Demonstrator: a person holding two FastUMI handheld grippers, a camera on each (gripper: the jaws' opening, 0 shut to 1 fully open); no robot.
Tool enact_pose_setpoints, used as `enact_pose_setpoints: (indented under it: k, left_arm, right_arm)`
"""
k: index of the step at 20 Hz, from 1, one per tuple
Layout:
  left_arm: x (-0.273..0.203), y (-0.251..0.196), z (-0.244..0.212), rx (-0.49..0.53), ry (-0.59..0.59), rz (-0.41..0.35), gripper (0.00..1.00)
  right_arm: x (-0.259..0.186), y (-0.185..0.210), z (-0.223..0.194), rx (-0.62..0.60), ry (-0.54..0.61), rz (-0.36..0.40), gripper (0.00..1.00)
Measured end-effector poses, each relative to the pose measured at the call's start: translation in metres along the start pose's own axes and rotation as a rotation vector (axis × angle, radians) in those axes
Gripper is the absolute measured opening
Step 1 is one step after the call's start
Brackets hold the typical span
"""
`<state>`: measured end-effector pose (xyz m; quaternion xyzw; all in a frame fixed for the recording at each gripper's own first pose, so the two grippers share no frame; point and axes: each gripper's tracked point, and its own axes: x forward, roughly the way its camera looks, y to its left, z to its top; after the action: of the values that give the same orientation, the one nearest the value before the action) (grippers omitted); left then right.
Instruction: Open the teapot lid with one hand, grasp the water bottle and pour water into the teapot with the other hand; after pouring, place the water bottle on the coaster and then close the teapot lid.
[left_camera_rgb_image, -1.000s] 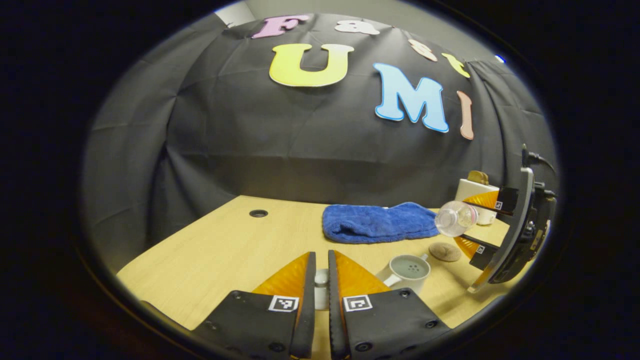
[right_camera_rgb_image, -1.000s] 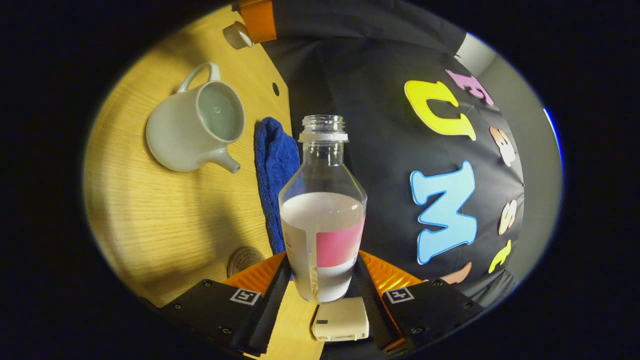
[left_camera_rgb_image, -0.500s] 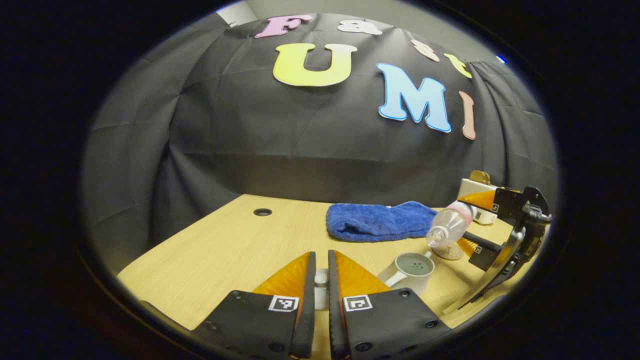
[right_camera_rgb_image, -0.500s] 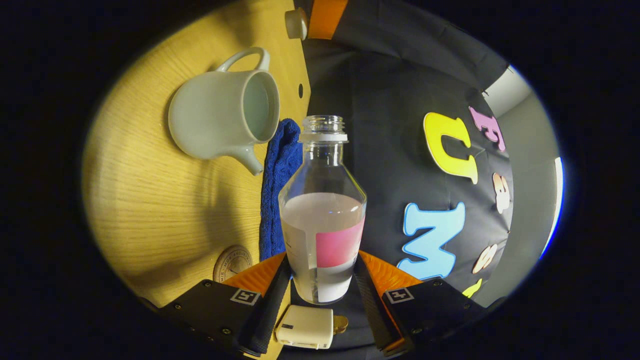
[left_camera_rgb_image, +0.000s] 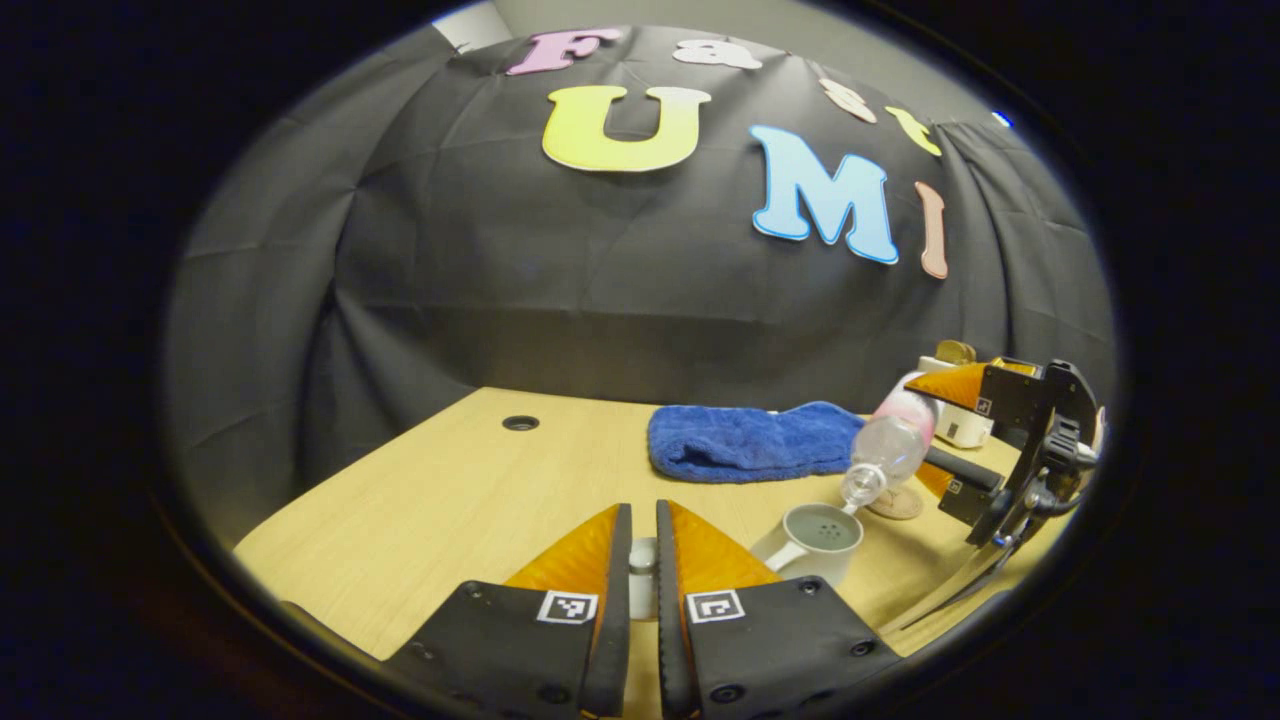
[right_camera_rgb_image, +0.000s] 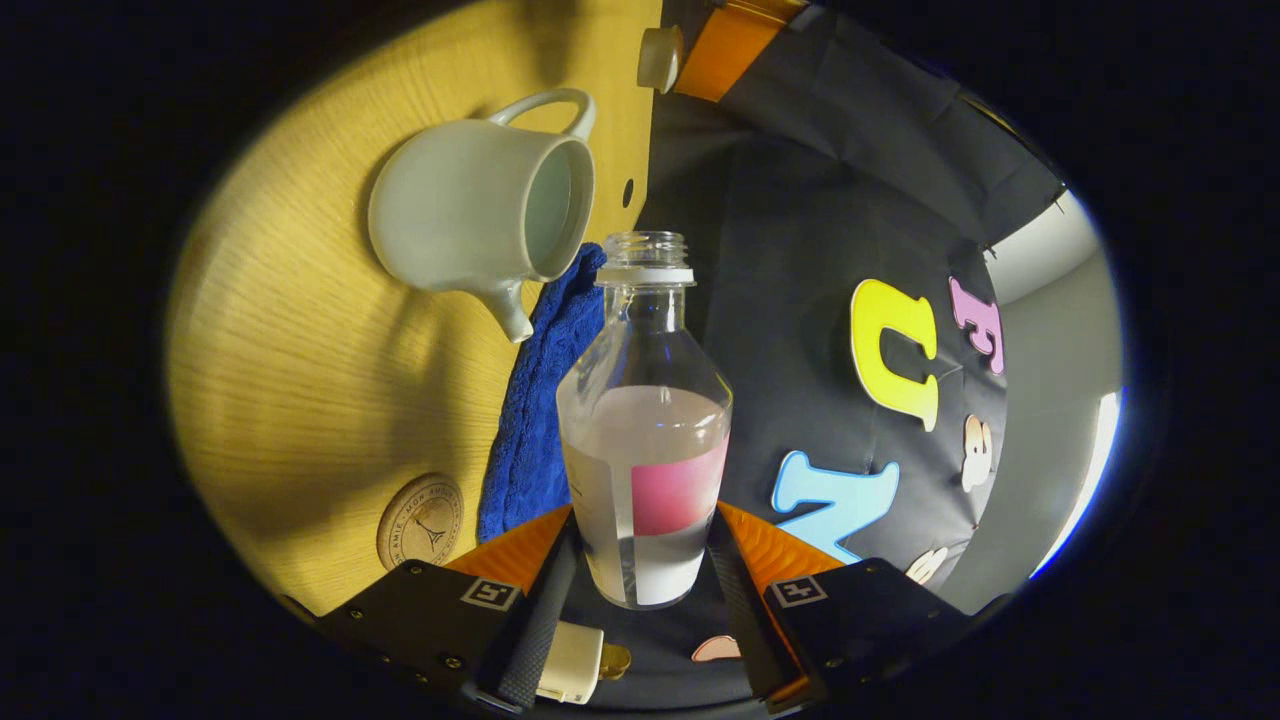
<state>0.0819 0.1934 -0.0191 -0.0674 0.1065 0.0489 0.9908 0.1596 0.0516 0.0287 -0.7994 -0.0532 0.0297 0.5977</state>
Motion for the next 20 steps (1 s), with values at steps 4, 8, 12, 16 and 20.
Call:
enact_pose_setpoints:
  k: [4, 8, 12, 16, 20]
  left_arm:
    - [0.0, -0.002, -0.003, 0.002, 0.004, -0.004, 0.19]
    - [0.001, -0.005, -0.003, 0.002, 0.006, -0.007, 0.2]
    - [0.0, -0.006, -0.003, 0.001, 0.006, -0.01, 0.2]
    - [0.0, -0.005, -0.004, -0.001, 0.01, -0.009, 0.2]
    - [-0.001, -0.003, -0.005, -0.002, 0.01, -0.008, 0.2]
  right_arm:
    - [0.002, -0.005, -0.001, -0.038, -0.01, -0.016, 0.75]
    - [0.002, -0.012, -0.002, -0.068, -0.022, -0.035, 0.75]
    - [0.001, -0.016, -0.003, -0.099, -0.03, -0.051, 0.75]
    - [0.002, -0.019, -0.004, -0.135, -0.036, -0.059, 0.75]
    - [0.004, -0.026, 0.0, -0.158, -0.046, -0.077, 0.75]
